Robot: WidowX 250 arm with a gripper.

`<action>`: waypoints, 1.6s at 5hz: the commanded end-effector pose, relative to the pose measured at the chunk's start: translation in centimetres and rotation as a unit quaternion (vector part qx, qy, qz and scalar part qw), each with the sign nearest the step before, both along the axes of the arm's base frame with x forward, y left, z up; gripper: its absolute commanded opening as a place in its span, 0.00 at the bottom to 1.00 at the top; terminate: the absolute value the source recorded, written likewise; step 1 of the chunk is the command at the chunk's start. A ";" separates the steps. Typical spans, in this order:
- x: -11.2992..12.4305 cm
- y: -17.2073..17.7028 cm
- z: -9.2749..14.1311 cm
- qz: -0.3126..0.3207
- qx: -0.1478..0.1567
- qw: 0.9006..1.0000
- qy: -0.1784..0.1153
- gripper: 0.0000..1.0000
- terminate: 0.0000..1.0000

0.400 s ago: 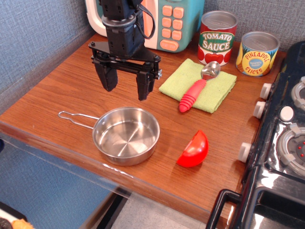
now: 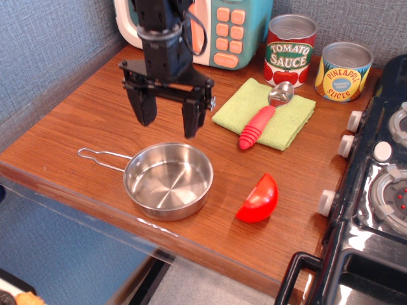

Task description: Move the red spoon so that it's near the handle of the silver pan and on the edge of the table.

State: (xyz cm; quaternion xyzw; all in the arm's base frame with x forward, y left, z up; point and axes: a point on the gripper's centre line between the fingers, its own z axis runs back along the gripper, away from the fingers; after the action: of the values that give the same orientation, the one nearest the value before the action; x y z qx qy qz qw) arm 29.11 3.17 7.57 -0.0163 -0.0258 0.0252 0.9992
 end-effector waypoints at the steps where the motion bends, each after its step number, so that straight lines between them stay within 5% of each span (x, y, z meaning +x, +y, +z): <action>1: 4.5 -3.7 -1.0 -0.019 -0.036 0.999 -0.028 1.00 0.00; 3: 10.6 -5.8 -2.7 -0.022 -0.026 0.999 -0.026 1.00 0.00; 4: 11.7 -6.4 -3.1 -0.030 -0.021 0.999 -0.031 1.00 0.00; 8: 11.8 -7.2 -2.5 -0.044 -0.006 0.998 -0.049 1.00 0.00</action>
State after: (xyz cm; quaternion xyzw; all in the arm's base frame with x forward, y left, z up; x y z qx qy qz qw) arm 40.27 -3.54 2.46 -0.0223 -0.0397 -0.0148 0.9989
